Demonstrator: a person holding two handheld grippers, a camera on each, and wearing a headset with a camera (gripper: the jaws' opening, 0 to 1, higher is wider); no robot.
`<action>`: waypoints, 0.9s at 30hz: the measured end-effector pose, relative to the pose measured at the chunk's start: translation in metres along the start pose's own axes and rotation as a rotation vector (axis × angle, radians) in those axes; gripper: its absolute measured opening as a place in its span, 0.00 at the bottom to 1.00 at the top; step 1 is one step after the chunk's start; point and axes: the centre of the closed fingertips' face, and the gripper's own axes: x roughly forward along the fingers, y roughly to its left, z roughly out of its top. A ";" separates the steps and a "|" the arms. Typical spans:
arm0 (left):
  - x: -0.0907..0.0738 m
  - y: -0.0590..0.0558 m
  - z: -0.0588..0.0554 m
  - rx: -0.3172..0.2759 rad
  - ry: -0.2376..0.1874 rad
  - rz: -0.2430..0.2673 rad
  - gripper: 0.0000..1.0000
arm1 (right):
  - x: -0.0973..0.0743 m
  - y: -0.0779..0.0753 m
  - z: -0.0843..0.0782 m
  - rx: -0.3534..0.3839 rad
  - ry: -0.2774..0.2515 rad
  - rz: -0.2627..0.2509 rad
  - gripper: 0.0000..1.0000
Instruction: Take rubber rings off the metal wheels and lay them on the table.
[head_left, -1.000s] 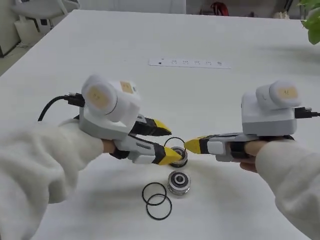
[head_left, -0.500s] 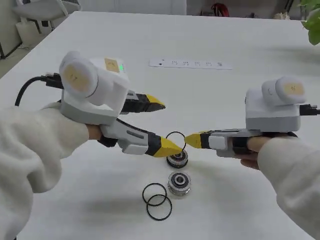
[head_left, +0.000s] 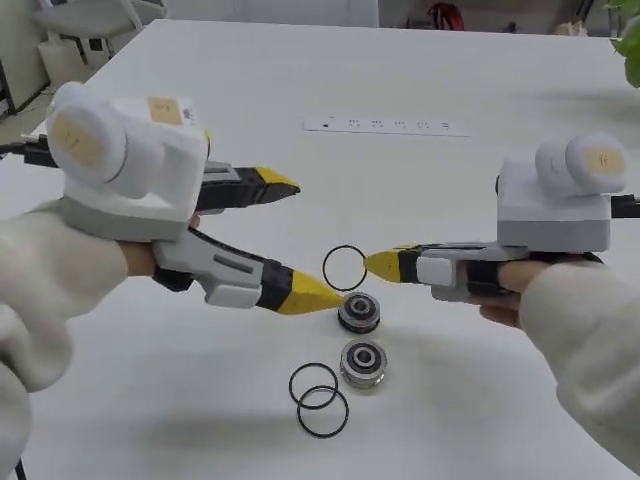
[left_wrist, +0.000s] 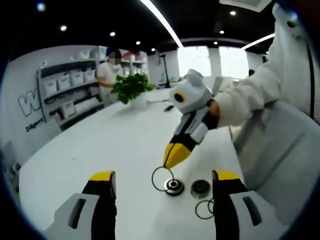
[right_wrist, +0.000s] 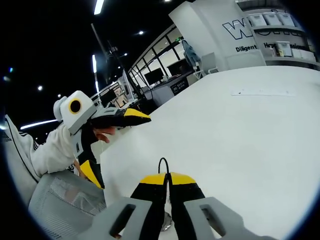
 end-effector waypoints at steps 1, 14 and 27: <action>0.000 -0.001 0.000 -0.002 -0.001 -0.004 0.83 | 0.000 0.001 0.001 -0.002 -0.002 0.004 0.00; -0.011 -0.004 0.000 -0.010 -0.010 0.010 1.00 | 0.001 0.016 0.007 -0.015 -0.012 0.050 0.00; -0.027 -0.018 -0.008 -0.036 -0.010 0.014 1.00 | 0.004 0.028 0.008 -0.024 -0.004 0.082 0.00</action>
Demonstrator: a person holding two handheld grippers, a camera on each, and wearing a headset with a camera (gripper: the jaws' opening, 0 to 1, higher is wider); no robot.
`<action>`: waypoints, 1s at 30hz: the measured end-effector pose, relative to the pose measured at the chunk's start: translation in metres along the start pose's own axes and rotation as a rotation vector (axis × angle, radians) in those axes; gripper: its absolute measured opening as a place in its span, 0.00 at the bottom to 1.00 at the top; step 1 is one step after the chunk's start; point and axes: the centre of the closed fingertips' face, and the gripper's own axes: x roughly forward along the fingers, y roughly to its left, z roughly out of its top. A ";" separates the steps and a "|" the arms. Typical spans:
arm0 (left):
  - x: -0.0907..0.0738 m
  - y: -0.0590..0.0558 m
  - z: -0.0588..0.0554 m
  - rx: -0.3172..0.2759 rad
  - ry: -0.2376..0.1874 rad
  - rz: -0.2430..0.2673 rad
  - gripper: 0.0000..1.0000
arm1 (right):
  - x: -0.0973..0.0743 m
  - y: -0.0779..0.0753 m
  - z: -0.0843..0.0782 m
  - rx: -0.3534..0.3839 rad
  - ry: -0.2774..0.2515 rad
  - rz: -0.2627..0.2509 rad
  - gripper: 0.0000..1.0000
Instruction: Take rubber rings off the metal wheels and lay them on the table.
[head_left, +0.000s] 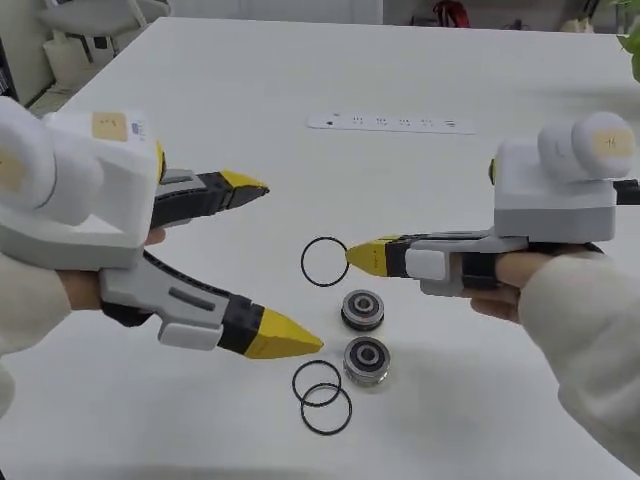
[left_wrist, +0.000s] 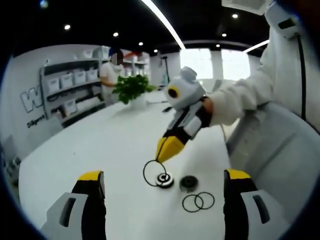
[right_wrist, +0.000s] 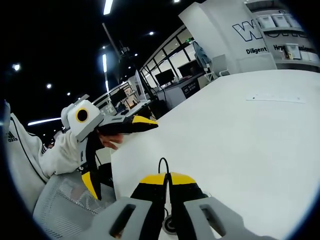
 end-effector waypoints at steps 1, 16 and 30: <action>-0.002 -0.002 -0.002 -0.007 0.002 0.000 1.00 | 0.000 0.001 0.000 0.001 0.000 0.002 0.00; -0.019 -0.024 -0.045 -0.111 0.044 0.021 1.00 | 0.008 0.012 -0.013 0.003 0.051 0.032 0.00; -0.020 -0.029 -0.051 -0.130 0.058 0.021 1.00 | 0.014 0.018 -0.031 0.016 0.124 0.059 0.00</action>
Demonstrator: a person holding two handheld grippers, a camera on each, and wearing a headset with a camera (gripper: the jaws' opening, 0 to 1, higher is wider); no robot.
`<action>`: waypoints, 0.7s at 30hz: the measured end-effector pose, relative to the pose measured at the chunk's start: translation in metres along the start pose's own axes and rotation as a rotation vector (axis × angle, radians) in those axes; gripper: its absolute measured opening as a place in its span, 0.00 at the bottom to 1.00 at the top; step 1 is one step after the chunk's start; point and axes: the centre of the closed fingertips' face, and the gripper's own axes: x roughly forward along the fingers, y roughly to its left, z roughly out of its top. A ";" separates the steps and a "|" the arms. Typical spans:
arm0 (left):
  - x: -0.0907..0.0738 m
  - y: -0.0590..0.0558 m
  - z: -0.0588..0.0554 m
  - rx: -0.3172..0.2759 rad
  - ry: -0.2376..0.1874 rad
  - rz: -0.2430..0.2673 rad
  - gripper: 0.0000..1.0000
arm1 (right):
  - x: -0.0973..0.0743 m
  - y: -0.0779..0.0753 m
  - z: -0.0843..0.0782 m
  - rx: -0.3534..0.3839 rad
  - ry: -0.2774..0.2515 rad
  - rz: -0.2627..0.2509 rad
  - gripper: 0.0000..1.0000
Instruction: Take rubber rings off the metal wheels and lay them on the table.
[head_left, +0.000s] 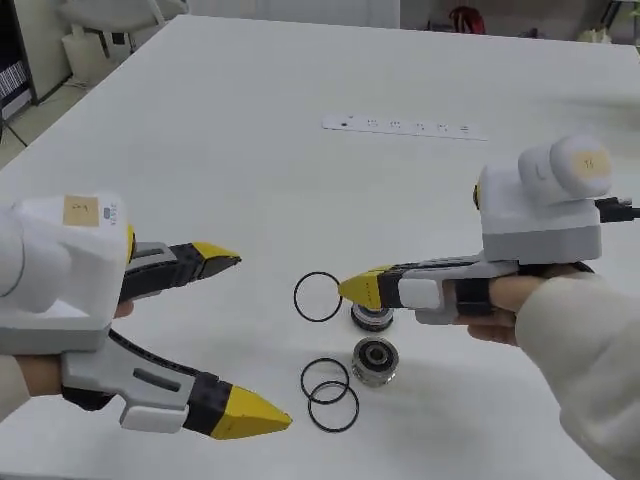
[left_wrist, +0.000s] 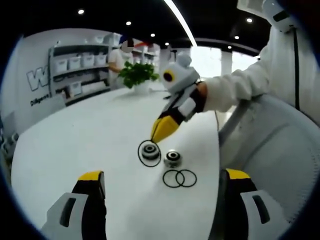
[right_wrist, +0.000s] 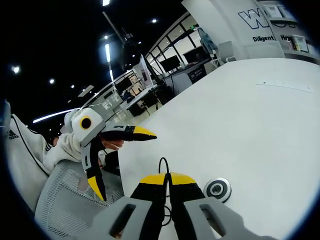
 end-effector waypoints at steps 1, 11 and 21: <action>0.000 0.000 0.000 0.000 0.000 0.000 1.00 | 0.001 0.001 -0.001 0.002 0.006 0.003 0.00; 0.000 -0.003 -0.001 0.002 0.005 -0.010 1.00 | 0.008 0.007 -0.018 0.015 0.072 0.029 0.00; 0.001 -0.004 -0.001 0.003 0.008 -0.019 1.00 | 0.013 0.011 -0.033 0.019 0.135 0.045 0.00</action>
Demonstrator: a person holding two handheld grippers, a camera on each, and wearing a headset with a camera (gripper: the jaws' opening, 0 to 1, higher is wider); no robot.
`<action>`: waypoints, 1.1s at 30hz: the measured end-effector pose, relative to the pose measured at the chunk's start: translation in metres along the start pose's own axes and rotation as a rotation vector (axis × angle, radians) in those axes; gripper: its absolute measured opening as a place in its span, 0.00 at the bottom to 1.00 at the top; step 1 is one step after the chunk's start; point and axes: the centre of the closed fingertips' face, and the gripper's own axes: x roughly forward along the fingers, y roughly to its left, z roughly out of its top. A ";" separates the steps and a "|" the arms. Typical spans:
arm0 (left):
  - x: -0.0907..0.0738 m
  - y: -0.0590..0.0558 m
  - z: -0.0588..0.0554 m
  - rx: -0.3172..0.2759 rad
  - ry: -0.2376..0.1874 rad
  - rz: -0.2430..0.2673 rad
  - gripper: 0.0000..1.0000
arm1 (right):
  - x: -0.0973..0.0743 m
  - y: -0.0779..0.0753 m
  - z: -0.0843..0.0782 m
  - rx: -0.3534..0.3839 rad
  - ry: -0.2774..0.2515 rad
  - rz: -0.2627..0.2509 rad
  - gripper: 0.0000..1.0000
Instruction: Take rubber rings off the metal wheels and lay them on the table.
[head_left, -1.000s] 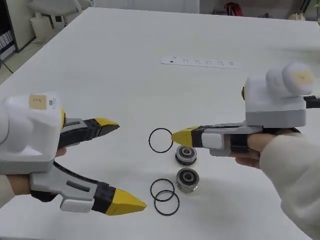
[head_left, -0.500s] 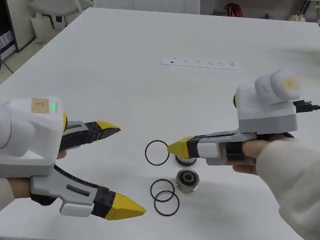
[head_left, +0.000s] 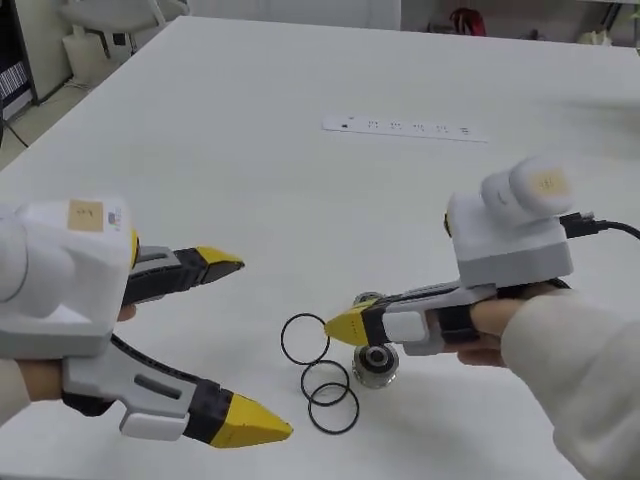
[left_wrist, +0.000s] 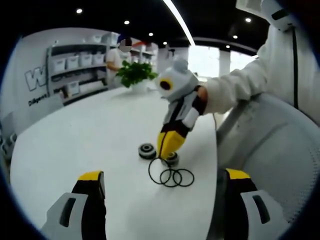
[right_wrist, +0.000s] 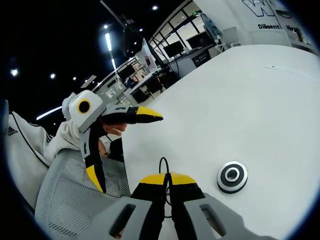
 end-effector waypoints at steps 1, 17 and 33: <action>0.000 0.000 0.000 0.000 0.001 -0.002 1.00 | 0.000 0.000 -0.002 0.001 0.007 -0.001 0.00; 0.001 -0.004 0.000 0.001 0.008 -0.010 1.00 | 0.008 -0.001 -0.024 -0.013 0.106 0.009 0.00; 0.002 -0.007 -0.002 0.000 0.014 -0.022 1.00 | 0.009 -0.008 -0.031 -0.089 0.154 -0.041 0.00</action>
